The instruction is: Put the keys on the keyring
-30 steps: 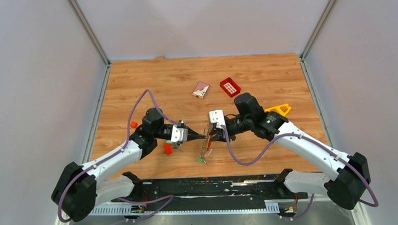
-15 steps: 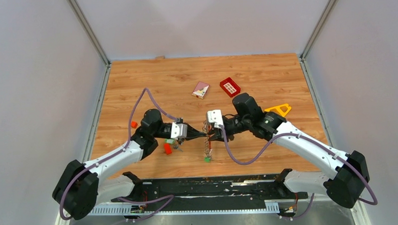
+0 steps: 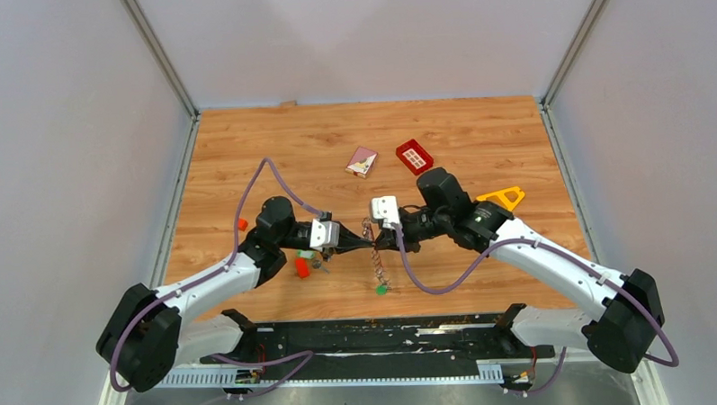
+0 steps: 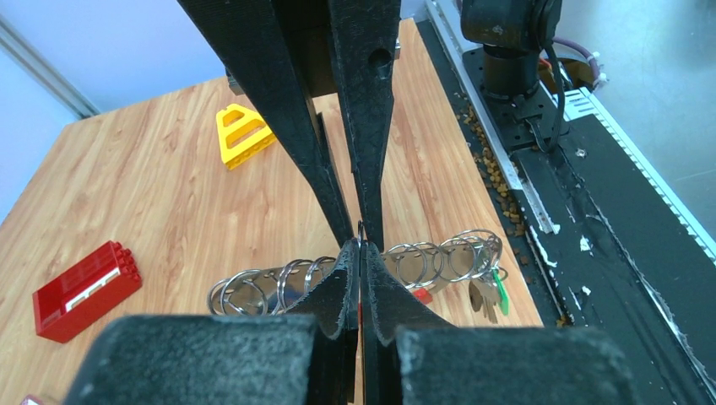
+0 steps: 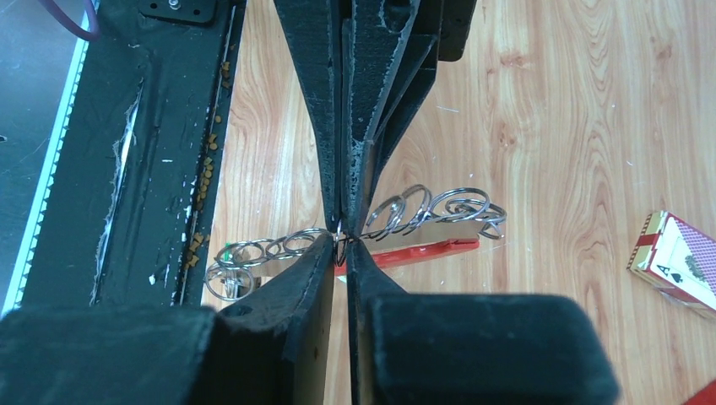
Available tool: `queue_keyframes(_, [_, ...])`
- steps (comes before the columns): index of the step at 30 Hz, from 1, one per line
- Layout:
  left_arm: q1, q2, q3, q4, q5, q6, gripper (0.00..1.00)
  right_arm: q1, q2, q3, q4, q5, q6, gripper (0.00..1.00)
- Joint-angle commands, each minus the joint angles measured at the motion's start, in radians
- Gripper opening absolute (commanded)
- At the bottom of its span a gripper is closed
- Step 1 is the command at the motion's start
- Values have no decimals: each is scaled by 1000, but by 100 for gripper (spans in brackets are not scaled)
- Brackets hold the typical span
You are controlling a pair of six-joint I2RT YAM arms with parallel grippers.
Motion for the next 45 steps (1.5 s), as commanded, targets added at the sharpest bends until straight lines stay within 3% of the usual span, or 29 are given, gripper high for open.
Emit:
queue_keyframes(1, [-12, 5, -4, 63, -2, -27, 0, 9, 5, 11, 46, 7, 9, 8])
queue_keyframes(4, [-11, 7, -4, 63, 1, -27, 0, 10, 0, 8, 49, 15, -1, 0])
queue_keyframes(8, [-11, 4, 0, 41, 5, -5, 0, 11, -20, 3, 33, 24, -53, 0])
queue_keyframes(11, [-12, 4, 34, -78, 20, 70, 0, 18, -59, -19, 18, 44, -154, 0])
queue_keyframes(17, [-11, 11, 190, -573, 32, 420, 39, 39, -160, -119, 56, 164, -376, 0])
queue_keyframes(20, [-12, 13, 245, -712, 17, 513, 56, 48, -192, -154, 79, 202, -428, 0])
queue_keyframes(23, [-11, 17, 273, -773, -4, 550, 65, 62, -221, -183, 99, 227, -460, 0])
queue_keyframes(37, [-11, 43, 328, -873, -105, 565, 64, 109, -369, -366, 285, 432, -707, 0])
queue_keyframes(45, [-11, 52, 319, -852, -117, 549, 60, 113, -403, -364, 280, 418, -646, 0])
